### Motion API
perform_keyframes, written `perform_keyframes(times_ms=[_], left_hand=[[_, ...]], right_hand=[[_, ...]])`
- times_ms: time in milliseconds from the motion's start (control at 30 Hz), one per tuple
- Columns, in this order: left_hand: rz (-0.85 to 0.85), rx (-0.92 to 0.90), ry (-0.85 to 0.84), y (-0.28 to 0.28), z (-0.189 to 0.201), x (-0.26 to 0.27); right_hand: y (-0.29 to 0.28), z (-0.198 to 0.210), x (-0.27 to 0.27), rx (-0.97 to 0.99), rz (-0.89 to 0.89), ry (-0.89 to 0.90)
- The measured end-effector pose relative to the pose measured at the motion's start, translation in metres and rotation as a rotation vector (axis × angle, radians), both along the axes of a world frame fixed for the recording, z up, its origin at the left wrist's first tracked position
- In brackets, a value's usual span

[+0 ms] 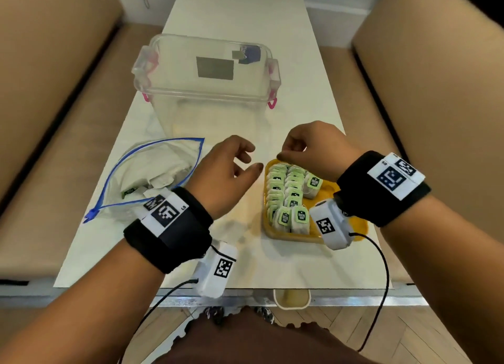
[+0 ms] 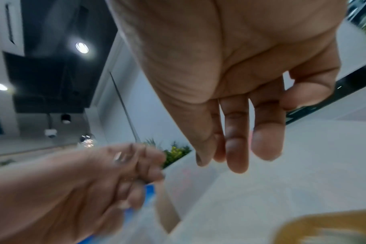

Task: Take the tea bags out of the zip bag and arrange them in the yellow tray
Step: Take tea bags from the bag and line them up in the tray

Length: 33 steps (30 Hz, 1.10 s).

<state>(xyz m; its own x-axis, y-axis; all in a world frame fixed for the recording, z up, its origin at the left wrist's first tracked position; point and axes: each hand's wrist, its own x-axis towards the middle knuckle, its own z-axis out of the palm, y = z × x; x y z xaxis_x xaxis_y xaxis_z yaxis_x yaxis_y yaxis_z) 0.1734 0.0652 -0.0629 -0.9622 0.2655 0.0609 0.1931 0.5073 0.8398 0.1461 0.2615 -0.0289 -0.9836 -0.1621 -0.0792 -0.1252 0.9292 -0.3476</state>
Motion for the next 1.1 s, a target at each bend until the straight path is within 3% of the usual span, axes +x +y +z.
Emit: perform_keyframes(times_ms=[167, 267, 333, 500, 633, 700, 800, 967, 1100], left_hand=[[0.110, 0.059, 0.206, -0.045, 0.045, -0.007], [0.139, -0.018, 0.279, -0.091, 0.055, -0.004], [0.105, -0.121, 0.286, -0.120, 0.052, 0.001], [0.127, -0.362, 0.038, -0.171, 0.023, 0.016], [0.235, -0.388, -0.002, -0.182, 0.003, 0.024], [0.177, -0.350, 0.018, -0.181, -0.002, 0.028], [0.064, -0.309, 0.057, -0.180, -0.002, 0.033], [-0.002, -0.329, 0.064, -0.188, 0.000, 0.036], [-0.034, -0.333, 0.050, -0.193, -0.001, 0.038]], right_hand=[[-0.066, 0.014, 0.005, -0.230, 0.134, 0.073], [-0.108, 0.008, 0.018, -0.462, 0.243, 0.090], [-0.129, -0.002, 0.027, -0.485, 0.343, 0.149], [-0.167, -0.026, 0.032, -0.255, 0.507, 0.183], [-0.178, -0.036, 0.031, 0.067, 0.479, -0.074], [-0.184, -0.041, 0.027, 0.155, 0.462, -0.167], [-0.196, -0.054, 0.015, 0.157, 0.432, -0.180], [-0.210, -0.084, 0.018, 0.321, 0.482, -0.206], [-0.219, -0.093, 0.017, 0.304, 0.410, -0.218]])
